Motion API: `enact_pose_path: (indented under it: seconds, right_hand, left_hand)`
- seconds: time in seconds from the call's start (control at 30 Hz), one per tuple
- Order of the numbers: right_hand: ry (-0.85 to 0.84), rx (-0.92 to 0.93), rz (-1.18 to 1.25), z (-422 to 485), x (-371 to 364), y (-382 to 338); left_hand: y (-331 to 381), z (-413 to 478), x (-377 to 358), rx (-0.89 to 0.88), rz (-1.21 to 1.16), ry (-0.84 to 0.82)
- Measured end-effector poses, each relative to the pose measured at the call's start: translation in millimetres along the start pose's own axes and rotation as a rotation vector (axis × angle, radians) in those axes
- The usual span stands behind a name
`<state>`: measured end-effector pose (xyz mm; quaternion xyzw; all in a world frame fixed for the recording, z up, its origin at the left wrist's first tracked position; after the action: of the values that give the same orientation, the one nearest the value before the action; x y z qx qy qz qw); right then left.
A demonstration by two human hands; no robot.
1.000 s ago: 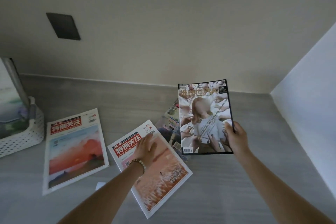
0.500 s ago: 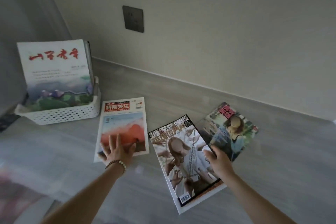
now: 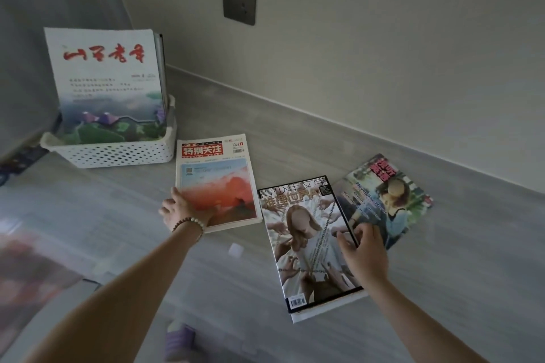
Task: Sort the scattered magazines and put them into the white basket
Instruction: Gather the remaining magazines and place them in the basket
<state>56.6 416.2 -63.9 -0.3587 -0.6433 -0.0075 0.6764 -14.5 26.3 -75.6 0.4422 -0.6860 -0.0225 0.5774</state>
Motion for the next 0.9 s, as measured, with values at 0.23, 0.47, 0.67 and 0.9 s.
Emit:
enact_pose_path:
  seconds: [0.23,0.47,0.67,0.9]
  right_hand:
    - [-0.027,0.203,0.054,-1,-14,-71]
    - [-0.544,-0.056,0.631,8,-47,-181]
    - [-0.851,-0.095,0.909,20,-57,-275]
    - [-0.689,0.108,0.829,16,-81,-400]
  left_hand:
    - [22,1,28,-0.157,-0.441,0.037]
    - [76,-6,77,-0.411,-0.888,-0.163]
    - [70,31,146,-0.487,-0.935,-0.132]
    - [32,124,231,-0.482,-0.696,0.047]
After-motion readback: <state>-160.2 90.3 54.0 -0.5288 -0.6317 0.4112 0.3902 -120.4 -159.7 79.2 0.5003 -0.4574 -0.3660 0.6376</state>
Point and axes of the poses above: each hand's wrist, its own z-axis towards the middle knuckle, its own x-axis out of the back of the hand, y = z × x, the point moved 5 cm from there along z, towards the middle knuckle, and after that the axes turned 8 degrees about -x, right-handed, at the moved point
